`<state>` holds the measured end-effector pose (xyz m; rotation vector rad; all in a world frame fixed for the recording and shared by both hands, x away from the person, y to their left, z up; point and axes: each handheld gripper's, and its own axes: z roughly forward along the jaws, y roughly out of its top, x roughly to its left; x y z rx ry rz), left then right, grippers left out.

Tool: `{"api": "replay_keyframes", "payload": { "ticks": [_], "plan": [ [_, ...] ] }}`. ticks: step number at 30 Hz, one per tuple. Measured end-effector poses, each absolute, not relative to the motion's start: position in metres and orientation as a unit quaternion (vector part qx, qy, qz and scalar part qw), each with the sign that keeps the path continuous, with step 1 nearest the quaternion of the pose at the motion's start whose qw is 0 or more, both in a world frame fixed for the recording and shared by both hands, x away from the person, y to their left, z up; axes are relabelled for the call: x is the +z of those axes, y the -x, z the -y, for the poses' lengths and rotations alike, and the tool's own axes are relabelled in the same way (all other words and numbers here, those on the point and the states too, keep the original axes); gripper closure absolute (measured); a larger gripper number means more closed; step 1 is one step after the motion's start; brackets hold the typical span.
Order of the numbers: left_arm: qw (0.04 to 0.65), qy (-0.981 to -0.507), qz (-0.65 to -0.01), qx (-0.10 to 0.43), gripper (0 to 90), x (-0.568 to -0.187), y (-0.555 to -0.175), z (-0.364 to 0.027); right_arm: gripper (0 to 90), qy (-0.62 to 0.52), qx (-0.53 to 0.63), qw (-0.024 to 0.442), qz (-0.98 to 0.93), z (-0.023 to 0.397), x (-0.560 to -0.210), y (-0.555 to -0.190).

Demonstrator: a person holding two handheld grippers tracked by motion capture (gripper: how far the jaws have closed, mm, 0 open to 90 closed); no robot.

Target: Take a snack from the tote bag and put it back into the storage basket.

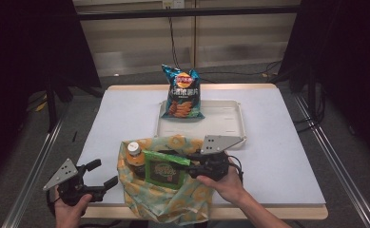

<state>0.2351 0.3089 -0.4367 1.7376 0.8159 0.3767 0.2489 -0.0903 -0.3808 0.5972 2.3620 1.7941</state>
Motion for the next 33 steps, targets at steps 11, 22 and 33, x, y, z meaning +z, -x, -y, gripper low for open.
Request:
{"api": "replay_keyframes", "payload": {
  "ticks": [11,22,33],
  "plan": [
    [0.563,-0.733,-0.349,0.155,5.0,-0.437,-0.235,-0.308,73.8,-0.192,0.601,0.072,-0.773,0.099,-0.367,-0.251],
    [0.567,-0.734,-0.342,0.155,4.4,-0.436,-0.234,-0.31,73.9,-0.197,0.613,0.071,-0.762,0.104,-0.353,-0.258],
    [0.565,-0.732,-0.345,0.161,3.9,-0.436,-0.234,-0.311,73.9,-0.188,0.619,0.082,-0.758,0.109,-0.334,-0.265]
  ]
}}
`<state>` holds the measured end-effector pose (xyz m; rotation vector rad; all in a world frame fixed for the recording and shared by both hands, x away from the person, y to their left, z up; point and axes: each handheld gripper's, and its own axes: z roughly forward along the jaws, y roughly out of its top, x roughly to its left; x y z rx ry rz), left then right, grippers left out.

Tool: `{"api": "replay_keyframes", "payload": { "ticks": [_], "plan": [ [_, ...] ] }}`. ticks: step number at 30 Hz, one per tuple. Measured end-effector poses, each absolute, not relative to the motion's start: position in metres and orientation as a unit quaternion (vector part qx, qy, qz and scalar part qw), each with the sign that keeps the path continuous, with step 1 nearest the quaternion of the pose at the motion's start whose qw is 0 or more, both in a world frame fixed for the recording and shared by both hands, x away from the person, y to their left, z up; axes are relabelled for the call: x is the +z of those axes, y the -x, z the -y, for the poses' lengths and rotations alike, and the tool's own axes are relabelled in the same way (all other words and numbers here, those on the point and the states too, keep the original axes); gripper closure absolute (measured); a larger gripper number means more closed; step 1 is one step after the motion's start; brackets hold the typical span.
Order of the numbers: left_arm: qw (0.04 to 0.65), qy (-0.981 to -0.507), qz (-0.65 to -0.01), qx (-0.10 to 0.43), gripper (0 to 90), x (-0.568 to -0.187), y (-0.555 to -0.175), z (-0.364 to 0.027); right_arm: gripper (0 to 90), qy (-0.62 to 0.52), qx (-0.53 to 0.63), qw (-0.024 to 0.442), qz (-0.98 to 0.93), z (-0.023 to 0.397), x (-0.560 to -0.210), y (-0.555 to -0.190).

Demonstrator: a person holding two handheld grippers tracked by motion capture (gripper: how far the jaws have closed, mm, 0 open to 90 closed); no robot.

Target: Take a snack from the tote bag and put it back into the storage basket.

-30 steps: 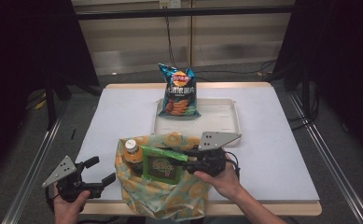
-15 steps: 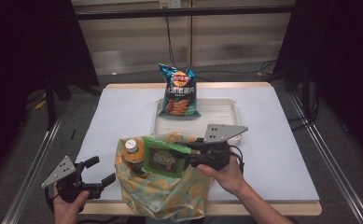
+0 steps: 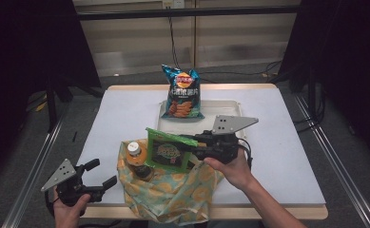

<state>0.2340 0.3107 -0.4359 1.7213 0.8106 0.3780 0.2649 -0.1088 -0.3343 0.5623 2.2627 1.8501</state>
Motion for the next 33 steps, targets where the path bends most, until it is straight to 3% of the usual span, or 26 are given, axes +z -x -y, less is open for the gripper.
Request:
{"api": "replay_keyframes", "payload": {
  "ticks": [15,33],
  "plan": [
    [0.575,-0.726,-0.342,0.156,2.7,-0.436,-0.234,-0.312,74.0,-0.189,0.632,0.094,-0.746,0.128,-0.305,-0.281],
    [0.575,-0.717,-0.351,0.179,2.3,-0.438,-0.235,-0.316,74.0,-0.228,0.618,0.145,-0.739,0.176,-0.282,-0.311]
  ]
}}
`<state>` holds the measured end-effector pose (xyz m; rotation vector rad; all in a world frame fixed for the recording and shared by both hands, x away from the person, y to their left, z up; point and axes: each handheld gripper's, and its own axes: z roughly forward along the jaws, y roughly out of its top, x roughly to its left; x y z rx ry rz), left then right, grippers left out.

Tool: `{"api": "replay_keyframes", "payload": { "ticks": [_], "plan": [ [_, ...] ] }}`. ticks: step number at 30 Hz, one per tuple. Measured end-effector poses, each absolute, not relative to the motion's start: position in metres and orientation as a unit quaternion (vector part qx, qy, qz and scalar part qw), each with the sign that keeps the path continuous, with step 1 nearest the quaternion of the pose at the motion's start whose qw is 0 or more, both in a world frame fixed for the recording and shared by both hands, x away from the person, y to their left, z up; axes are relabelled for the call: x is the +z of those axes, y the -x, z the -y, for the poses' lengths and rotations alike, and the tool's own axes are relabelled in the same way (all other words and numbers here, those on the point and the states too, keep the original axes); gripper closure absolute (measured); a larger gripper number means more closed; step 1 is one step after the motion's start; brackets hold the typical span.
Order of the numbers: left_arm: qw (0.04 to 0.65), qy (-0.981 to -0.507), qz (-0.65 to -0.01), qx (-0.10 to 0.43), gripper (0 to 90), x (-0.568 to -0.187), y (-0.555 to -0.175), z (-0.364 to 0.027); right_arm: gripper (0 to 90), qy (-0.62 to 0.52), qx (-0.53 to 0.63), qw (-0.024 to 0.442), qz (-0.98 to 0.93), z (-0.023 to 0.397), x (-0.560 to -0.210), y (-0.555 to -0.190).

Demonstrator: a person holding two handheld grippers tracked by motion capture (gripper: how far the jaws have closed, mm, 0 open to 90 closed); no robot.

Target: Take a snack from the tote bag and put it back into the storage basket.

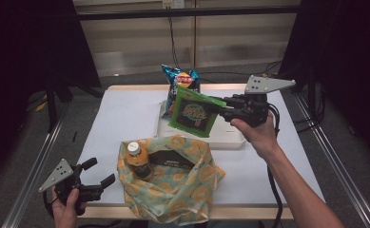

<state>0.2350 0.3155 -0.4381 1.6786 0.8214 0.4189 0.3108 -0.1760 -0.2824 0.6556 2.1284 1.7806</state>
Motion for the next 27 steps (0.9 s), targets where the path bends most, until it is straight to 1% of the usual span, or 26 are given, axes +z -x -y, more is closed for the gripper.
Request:
{"api": "replay_keyframes", "payload": {
  "ticks": [3,14,15,17,18,27],
  "plan": [
    [0.582,-0.708,-0.358,0.178,2.2,-0.439,-0.236,-0.316,74.0,-0.239,0.615,0.149,-0.736,0.185,-0.285,-0.319],
    [0.58,-0.71,-0.358,0.179,2.1,-0.44,-0.236,-0.315,73.9,-0.27,0.593,0.163,-0.741,0.207,-0.307,-0.35],
    [0.571,-0.719,-0.353,0.183,2.1,-0.439,-0.236,-0.316,74.0,-0.271,0.592,0.161,-0.742,0.209,-0.308,-0.352],
    [0.578,-0.711,-0.358,0.179,2.1,-0.439,-0.236,-0.314,73.9,-0.276,0.59,0.161,-0.742,0.212,-0.313,-0.357],
    [0.573,-0.714,-0.357,0.186,2.1,-0.439,-0.236,-0.316,73.9,-0.279,0.588,0.161,-0.742,0.214,-0.315,-0.359],
    [0.577,-0.706,-0.37,0.181,2.1,-0.441,-0.237,-0.318,73.8,-0.293,0.568,0.163,-0.752,0.226,-0.328,-0.378]
  ]
}}
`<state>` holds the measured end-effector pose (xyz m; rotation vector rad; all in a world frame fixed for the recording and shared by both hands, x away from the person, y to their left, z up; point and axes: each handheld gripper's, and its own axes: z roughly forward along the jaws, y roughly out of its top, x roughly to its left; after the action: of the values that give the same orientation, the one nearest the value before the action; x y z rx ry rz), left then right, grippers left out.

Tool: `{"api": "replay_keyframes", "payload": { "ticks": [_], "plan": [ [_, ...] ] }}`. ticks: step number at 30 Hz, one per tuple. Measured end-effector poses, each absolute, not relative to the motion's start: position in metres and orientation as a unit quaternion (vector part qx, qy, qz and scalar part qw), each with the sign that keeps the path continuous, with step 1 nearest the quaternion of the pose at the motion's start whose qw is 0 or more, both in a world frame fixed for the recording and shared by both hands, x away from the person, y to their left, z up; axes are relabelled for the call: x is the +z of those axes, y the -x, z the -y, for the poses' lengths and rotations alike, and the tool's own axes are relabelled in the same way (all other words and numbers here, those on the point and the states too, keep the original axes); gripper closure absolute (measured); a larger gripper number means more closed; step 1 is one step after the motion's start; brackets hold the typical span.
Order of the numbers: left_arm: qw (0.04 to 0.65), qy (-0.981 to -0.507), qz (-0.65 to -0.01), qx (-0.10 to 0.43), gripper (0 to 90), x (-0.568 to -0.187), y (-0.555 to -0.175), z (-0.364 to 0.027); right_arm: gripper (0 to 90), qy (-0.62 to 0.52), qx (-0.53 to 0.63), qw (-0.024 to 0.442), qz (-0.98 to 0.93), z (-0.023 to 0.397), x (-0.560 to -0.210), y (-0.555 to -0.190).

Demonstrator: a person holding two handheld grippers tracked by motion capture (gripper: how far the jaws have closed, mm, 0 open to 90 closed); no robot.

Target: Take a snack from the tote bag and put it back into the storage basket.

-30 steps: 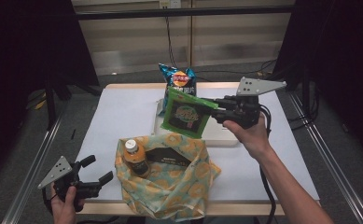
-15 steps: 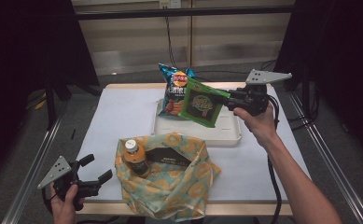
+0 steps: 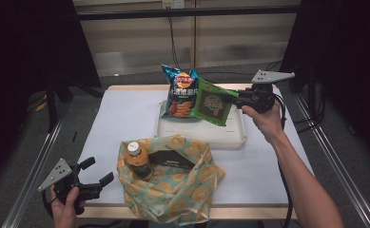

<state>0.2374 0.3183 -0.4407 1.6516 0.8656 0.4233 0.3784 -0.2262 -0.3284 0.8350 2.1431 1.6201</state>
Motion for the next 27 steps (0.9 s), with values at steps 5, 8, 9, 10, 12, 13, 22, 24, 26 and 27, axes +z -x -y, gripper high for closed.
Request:
{"api": "replay_keyframes", "payload": {
  "ticks": [5,8,9,10,12,13,22,24,26,27],
  "plan": [
    [0.57,-0.712,-0.367,0.18,2.2,-0.441,-0.238,-0.318,73.7,-0.304,0.563,0.161,-0.752,0.233,-0.339,-0.391],
    [0.573,-0.711,-0.368,0.176,2.3,-0.441,-0.239,-0.317,73.7,-0.312,0.556,0.164,-0.753,0.234,-0.346,-0.398],
    [0.573,-0.711,-0.367,0.177,2.2,-0.441,-0.239,-0.317,73.7,-0.314,0.554,0.165,-0.753,0.234,-0.348,-0.401],
    [0.571,-0.712,-0.368,0.177,2.3,-0.441,-0.238,-0.318,73.7,-0.317,0.552,0.165,-0.754,0.234,-0.351,-0.403],
    [0.573,-0.711,-0.368,0.175,2.2,-0.441,-0.238,-0.319,73.7,-0.322,0.545,0.167,-0.756,0.233,-0.355,-0.407],
    [0.574,-0.709,-0.371,0.174,2.1,-0.441,-0.238,-0.319,73.7,-0.323,0.543,0.166,-0.757,0.233,-0.357,-0.41],
    [0.567,-0.716,-0.365,0.18,2.1,-0.441,-0.239,-0.318,73.6,-0.345,0.523,0.161,-0.763,0.239,-0.376,-0.427],
    [0.571,-0.714,-0.365,0.177,2.1,-0.441,-0.239,-0.318,73.5,-0.348,0.518,0.161,-0.764,0.239,-0.38,-0.431],
    [0.572,-0.712,-0.366,0.178,2.2,-0.441,-0.239,-0.317,73.6,-0.354,0.51,0.163,-0.767,0.239,-0.384,-0.434],
    [0.57,-0.714,-0.365,0.179,2.2,-0.441,-0.239,-0.318,73.6,-0.354,0.507,0.161,-0.769,0.239,-0.386,-0.435]
  ]
}}
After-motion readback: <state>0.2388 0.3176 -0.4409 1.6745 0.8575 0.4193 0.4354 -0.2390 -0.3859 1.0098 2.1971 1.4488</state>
